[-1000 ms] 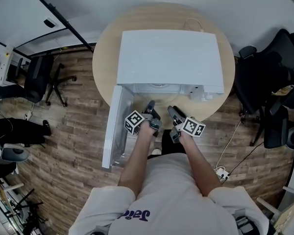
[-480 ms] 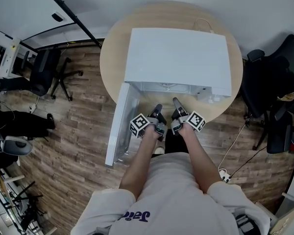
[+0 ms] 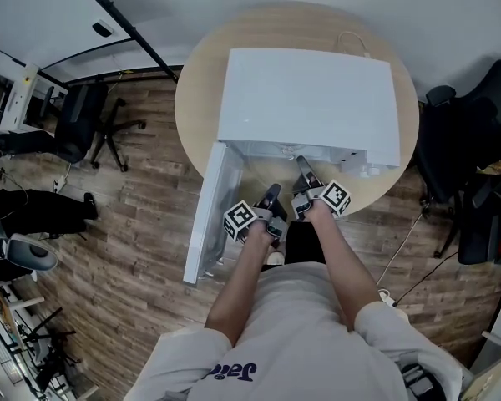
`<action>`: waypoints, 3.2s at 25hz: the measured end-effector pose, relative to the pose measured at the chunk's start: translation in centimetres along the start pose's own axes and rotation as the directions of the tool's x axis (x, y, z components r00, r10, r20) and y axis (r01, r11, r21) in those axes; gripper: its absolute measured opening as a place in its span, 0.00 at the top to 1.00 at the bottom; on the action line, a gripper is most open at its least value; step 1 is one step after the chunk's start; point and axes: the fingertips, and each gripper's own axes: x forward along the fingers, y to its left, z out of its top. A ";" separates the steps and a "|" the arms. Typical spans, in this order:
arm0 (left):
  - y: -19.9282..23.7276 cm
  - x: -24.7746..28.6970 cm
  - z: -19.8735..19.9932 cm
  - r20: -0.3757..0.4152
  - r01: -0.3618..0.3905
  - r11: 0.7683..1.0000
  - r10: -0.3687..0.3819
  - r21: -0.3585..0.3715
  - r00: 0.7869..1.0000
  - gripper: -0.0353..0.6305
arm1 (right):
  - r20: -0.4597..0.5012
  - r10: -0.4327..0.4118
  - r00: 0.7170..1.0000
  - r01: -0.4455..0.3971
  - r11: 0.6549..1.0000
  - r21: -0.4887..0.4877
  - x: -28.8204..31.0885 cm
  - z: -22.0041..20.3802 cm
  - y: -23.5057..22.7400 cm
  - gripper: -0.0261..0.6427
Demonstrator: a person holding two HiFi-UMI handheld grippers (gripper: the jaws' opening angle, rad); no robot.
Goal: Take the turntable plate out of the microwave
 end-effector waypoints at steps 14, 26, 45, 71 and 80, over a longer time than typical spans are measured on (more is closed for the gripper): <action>1.3 -1.1 -0.3 -0.014 -0.026 1.000 0.026 0.004 1.000 0.90 | 0.038 0.024 0.999 -0.029 0.991 0.127 -0.1 -0.4 -0.4 0.91; 1.1 -1.0 -2.5 -0.109 -0.011 0.993 0.024 0.119 0.994 0.87 | 0.024 -0.010 1.000 0.007 0.992 0.128 -2.5 0.0 -1.2 0.91; -3.2 -0.2 -2.2 -0.105 0.190 0.975 -0.177 0.120 0.979 0.61 | -0.040 0.060 0.997 -0.058 0.996 0.060 -8.0 -2.6 4.4 0.91; -15.8 -7.3 -6.4 -0.147 0.286 0.957 -0.275 0.057 0.950 0.84 | 0.004 0.019 1.000 -0.019 0.995 0.101 -14.2 -3.1 17.6 0.91; -18.4 -8.6 -7.2 -0.154 0.243 0.968 -0.231 0.065 0.961 0.84 | 0.013 -0.027 1.000 0.025 0.993 0.119 -15.5 -2.9 20.4 0.91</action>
